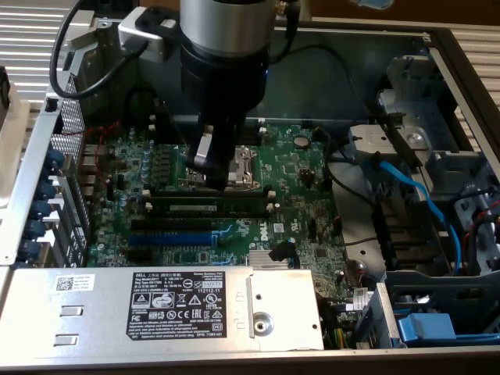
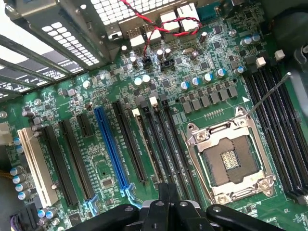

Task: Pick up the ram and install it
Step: 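Press down the ram until it locks into place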

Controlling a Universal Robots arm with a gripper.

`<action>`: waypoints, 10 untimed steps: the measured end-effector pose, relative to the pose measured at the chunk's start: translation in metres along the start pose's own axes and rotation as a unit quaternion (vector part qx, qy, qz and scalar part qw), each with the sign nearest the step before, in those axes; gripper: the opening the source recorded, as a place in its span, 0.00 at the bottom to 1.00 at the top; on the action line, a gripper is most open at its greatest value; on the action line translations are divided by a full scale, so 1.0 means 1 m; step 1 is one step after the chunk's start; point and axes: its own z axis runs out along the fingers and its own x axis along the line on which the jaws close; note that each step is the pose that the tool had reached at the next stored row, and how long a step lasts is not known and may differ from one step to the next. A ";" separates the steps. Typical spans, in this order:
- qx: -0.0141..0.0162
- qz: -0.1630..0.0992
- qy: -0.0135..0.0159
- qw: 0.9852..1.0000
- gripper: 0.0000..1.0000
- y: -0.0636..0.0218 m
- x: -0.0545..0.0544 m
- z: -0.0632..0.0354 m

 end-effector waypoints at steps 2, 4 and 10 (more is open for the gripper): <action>-0.001 0.025 0.000 1.000 0.10 0.0000 0.000 0.0002; -0.001 0.041 -0.001 0.999 0.10 0.0000 0.000 0.0003; -0.002 0.086 -0.001 0.996 0.10 0.0000 0.000 0.0003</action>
